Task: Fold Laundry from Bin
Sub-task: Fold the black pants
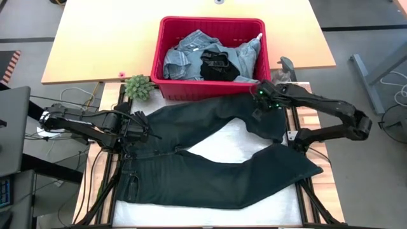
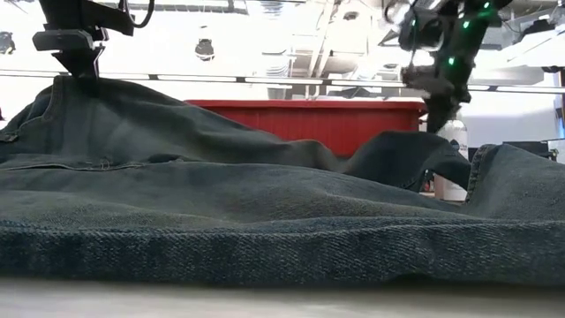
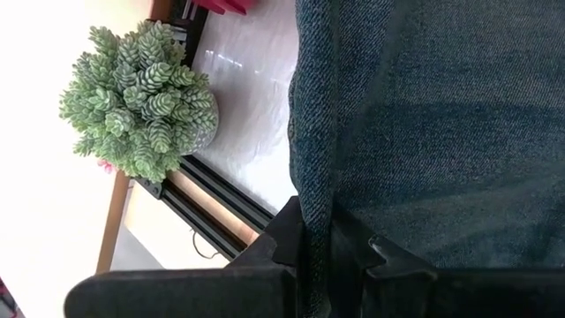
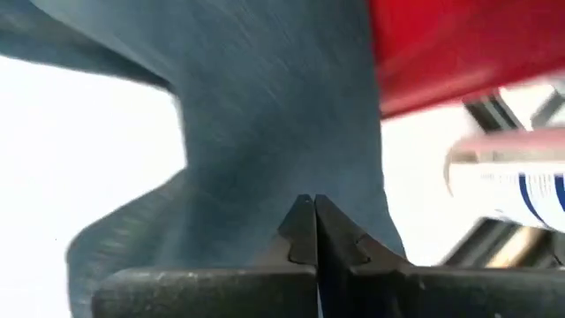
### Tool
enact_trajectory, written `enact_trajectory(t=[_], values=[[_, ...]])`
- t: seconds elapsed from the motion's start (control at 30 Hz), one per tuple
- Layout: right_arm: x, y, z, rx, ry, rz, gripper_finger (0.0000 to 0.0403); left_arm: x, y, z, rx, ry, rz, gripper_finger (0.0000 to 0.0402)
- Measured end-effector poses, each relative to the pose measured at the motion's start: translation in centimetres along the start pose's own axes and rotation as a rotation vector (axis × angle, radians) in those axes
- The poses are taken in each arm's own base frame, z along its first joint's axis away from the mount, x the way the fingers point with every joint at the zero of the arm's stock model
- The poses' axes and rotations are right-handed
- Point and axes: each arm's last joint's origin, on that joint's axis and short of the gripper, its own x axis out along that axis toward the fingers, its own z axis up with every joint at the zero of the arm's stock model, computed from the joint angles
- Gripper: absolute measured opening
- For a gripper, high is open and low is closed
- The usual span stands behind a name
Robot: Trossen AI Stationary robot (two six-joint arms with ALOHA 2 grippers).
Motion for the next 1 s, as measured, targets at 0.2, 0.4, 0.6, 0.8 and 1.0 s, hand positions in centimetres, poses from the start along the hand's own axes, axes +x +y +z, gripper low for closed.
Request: enact_trajectory(t=[0.2,0.4,0.6,0.8,1.0], values=[[-0.7,2.1,-1.6,0.071,-0.027,0.04,0.0014,0.0,0.0,0.0,0.0,-0.007,0.01,0.0011],[1.8,4.9,-4.0,0.03,0.049,0.014,0.0032,0.0,0.0,0.0,0.0,-0.007,0.01,0.0011],[1.3,6.1,-4.6,0.06,0.029,0.056,0.0109,0.0,0.0,0.0,0.007,-0.008,0.011,0.0011],[2.9,8.1,-5.6,0.123,0.011,0.084,0.0156,0.0,0.0,0.0,-0.001,-0.009,0.011,0.0011],[6.8,10.7,-7.7,0.098,0.098,0.086,0.0162,0.0,0.0,0.1,-0.005,-0.013,0.007,0.0011]])
